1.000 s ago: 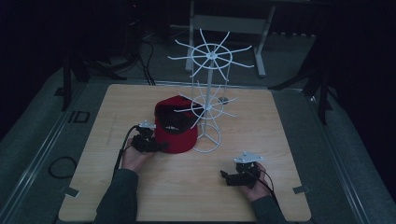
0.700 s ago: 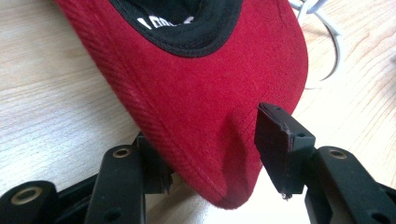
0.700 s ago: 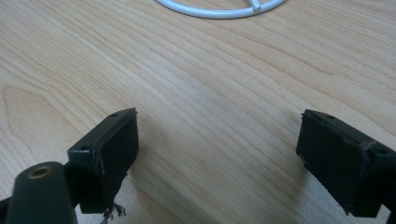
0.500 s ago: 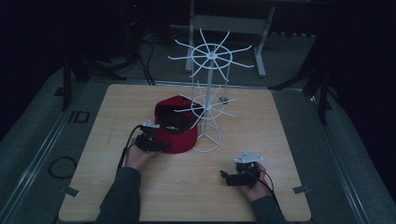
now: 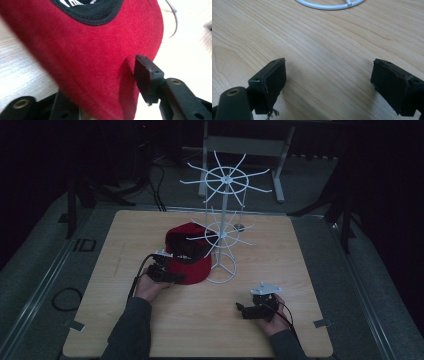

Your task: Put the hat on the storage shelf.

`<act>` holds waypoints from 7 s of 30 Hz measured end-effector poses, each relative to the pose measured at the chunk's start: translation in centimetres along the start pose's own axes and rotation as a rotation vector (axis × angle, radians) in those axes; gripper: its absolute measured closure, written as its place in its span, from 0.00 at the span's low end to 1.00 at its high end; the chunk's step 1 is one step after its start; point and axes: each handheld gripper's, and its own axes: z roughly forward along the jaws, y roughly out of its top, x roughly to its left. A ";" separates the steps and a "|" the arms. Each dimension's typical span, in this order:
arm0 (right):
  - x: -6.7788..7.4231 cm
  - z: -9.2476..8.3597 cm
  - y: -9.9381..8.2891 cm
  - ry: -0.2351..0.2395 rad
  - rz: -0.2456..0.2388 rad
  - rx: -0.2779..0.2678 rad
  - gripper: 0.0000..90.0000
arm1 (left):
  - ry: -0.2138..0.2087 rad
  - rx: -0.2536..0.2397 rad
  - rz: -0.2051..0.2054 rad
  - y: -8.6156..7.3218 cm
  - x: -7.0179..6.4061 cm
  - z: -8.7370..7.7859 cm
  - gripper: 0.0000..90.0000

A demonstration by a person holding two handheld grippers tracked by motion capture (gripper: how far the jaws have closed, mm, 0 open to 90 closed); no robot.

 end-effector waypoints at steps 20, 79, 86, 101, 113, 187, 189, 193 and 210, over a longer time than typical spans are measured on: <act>0.0 0.0 0.0 0.000 -0.001 -0.001 0.14 | 0.004 -0.130 0.074 -0.3 -1.5 -1.7 0.95; 0.0 0.0 0.0 0.001 -0.004 -0.002 0.14 | 0.110 -0.450 -0.039 -2.0 -0.7 -8.0 0.95; -0.1 0.0 0.0 0.001 -0.010 -0.002 0.14 | 0.123 -0.476 -0.043 -2.0 -0.9 -8.7 0.95; -0.1 0.0 0.0 0.001 -0.011 -0.002 0.14 | 0.150 -0.510 -0.051 -2.0 -0.7 -9.7 0.95; -0.1 0.0 0.0 0.001 -0.011 -0.001 0.14 | 0.164 -0.547 -0.062 -2.0 -0.7 -10.6 0.95; -0.1 0.0 0.0 0.000 -0.010 -0.002 0.14 | 0.150 -0.751 -0.004 -0.5 -4.7 -16.3 0.95; -0.1 0.0 0.0 0.000 -0.010 -0.002 0.14 | 0.152 -0.754 0.001 -0.4 -4.7 -16.5 0.95; -0.1 0.0 0.0 0.000 -0.008 -0.002 0.14 | 0.152 -0.761 -0.006 -0.3 -4.7 -16.6 0.95; -0.1 0.0 0.0 0.000 -0.008 -0.002 0.14 | 0.163 -0.797 -0.003 0.6 -5.3 -17.2 0.95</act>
